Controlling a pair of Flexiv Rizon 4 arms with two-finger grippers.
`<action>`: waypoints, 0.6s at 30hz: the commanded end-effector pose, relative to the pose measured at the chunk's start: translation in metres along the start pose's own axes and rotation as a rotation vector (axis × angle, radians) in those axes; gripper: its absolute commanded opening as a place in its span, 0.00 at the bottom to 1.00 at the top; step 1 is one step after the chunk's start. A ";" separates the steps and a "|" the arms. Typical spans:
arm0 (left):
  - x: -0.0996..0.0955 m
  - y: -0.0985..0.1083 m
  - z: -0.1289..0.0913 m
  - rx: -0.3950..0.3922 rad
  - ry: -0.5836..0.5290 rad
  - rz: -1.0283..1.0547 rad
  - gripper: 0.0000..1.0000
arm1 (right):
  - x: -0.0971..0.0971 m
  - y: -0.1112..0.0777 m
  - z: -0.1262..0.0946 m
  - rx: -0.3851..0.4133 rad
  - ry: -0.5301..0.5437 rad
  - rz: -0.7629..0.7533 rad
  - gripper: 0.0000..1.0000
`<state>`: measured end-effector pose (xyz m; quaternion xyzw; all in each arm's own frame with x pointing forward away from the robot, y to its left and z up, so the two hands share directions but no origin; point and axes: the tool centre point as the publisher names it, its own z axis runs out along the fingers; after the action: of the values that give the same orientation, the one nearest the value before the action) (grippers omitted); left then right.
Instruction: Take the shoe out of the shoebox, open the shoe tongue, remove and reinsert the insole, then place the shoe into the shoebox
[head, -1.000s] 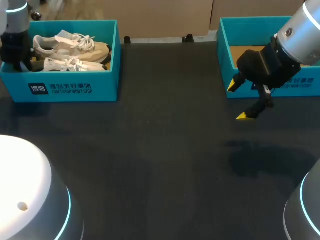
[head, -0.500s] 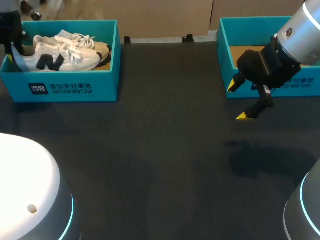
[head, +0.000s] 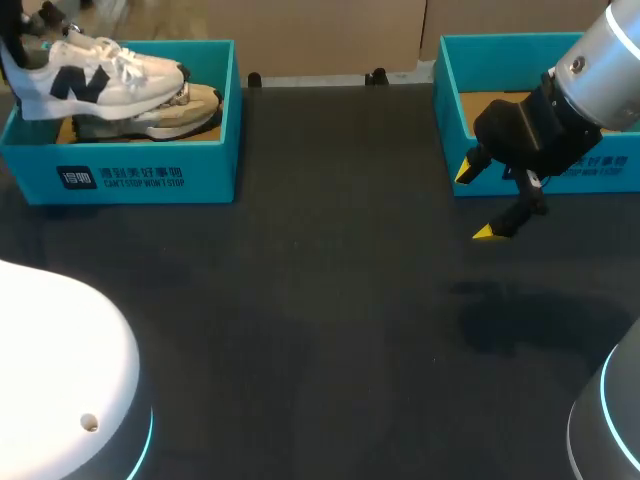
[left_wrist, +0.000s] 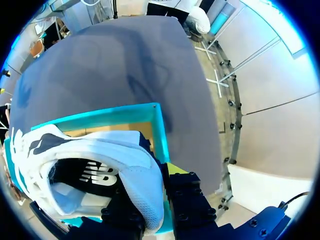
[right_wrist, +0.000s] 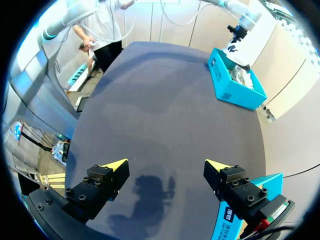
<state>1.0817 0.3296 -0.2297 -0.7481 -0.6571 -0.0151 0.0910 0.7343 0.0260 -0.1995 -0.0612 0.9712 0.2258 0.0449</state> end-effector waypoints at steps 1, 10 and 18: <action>0.002 -0.003 -0.019 -0.003 -0.012 -0.023 0.00 | 0.000 0.000 0.001 0.002 0.000 0.001 1.00; 0.003 -0.003 -0.022 -0.006 -0.030 -0.031 0.00 | 0.000 0.000 0.001 0.002 0.000 0.001 1.00; 0.003 -0.003 -0.022 -0.006 -0.030 -0.031 0.00 | 0.000 0.000 0.001 0.002 0.000 0.001 1.00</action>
<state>1.0823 0.3289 -0.2090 -0.7378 -0.6703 -0.0068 0.0790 0.7343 0.0260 -0.1995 -0.0612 0.9712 0.2258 0.0449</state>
